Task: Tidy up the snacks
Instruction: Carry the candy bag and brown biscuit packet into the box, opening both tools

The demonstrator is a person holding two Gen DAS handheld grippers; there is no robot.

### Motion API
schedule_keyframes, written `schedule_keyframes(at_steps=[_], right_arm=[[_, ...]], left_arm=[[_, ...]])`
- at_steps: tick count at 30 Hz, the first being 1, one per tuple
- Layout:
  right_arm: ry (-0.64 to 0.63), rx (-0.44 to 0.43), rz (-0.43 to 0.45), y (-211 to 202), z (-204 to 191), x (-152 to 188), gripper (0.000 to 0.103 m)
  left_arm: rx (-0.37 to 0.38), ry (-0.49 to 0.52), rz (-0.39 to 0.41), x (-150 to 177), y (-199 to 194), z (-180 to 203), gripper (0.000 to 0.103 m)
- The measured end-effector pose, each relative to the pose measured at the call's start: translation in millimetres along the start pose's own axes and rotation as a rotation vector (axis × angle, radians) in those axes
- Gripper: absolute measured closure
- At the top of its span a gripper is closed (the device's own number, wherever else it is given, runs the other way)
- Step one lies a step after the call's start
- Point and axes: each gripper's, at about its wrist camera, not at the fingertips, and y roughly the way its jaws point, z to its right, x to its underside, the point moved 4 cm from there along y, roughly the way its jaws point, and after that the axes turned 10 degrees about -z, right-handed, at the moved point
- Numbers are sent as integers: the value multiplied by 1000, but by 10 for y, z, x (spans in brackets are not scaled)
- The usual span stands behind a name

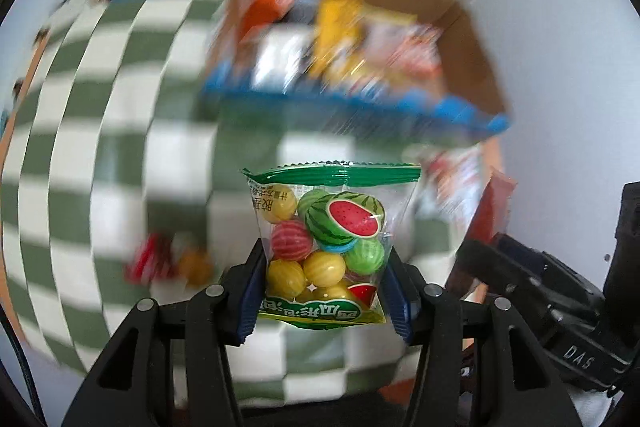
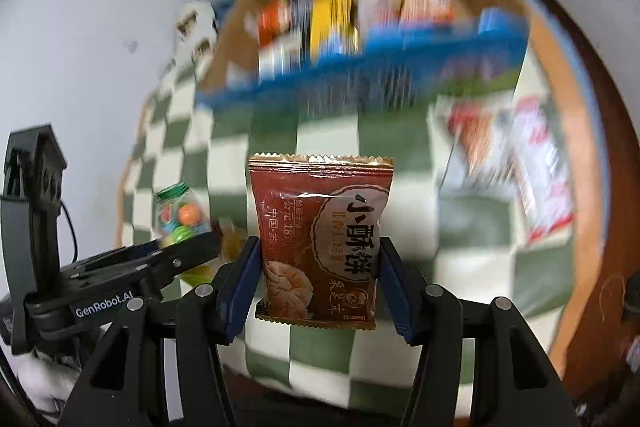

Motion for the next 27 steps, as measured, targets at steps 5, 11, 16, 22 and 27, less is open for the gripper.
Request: schedule_keyframes(at_steps=[5, 11, 16, 22, 27], right_arm=[[-20, 53, 108, -540, 176, -704, 43], [-20, 133, 119, -642, 418, -1495, 43], [-5, 163, 52, -442, 641, -1881, 43], [20, 180, -24, -155, 889, -2020, 43], [33, 170, -91, 14, 986, -2067, 42]], left_arm=[[-4, 78, 48, -790, -83, 486, 53], [-7, 105, 12, -1447, 112, 727, 53], [13, 95, -79, -1728, 431, 804, 53], [27, 69, -180, -1907, 813, 817, 53], [53, 43, -261, -1928, 1025, 835, 52]])
